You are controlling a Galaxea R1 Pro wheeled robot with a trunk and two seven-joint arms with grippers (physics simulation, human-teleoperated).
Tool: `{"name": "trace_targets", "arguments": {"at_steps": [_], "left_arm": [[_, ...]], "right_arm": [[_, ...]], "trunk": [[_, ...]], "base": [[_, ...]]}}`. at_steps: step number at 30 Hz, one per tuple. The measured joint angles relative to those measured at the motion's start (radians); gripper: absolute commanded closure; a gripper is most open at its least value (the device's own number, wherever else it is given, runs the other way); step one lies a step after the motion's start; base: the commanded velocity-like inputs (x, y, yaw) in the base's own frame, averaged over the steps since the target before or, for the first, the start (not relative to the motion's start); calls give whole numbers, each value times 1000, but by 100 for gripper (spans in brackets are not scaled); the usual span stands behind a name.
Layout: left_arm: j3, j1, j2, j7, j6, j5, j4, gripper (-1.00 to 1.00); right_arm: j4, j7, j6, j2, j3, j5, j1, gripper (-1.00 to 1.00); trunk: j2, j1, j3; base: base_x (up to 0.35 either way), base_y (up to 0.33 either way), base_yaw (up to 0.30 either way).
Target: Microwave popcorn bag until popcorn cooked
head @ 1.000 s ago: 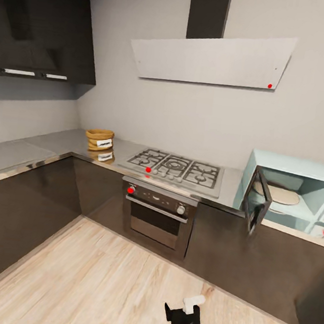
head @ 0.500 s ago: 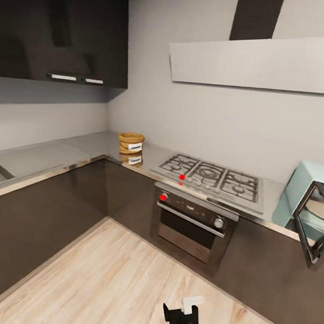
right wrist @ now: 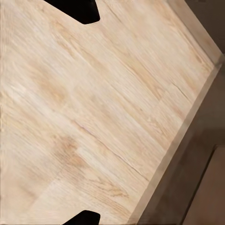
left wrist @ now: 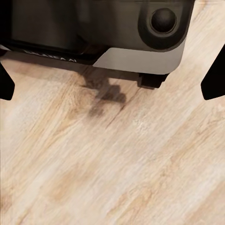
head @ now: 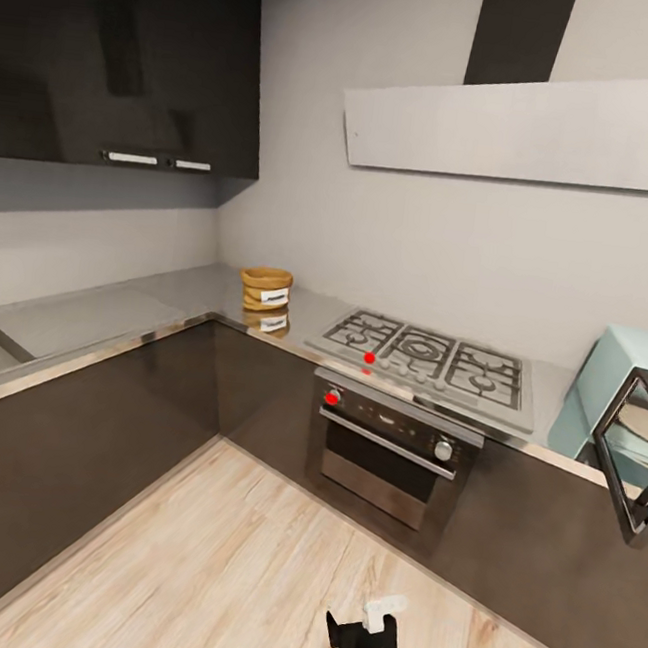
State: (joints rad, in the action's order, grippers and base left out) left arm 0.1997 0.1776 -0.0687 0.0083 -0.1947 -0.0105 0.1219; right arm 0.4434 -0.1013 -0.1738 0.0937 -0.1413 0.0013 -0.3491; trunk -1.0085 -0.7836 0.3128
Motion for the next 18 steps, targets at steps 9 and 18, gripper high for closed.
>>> {"name": "trace_targets", "arguments": {"at_steps": [9,18], "left_arm": [[42,0,6,0,0,-3,0,-100],[44,-5,2,0,0,-4,0,-100]], "right_arm": [[-23,-4,-1,1,-2,1,-1,-100],[-179,-3,-4,-44,1,4,0,-100]], "trunk": [[63,35,-28],[126,70,-56]], "base": [[189,0,0],[343,0,0]]}}
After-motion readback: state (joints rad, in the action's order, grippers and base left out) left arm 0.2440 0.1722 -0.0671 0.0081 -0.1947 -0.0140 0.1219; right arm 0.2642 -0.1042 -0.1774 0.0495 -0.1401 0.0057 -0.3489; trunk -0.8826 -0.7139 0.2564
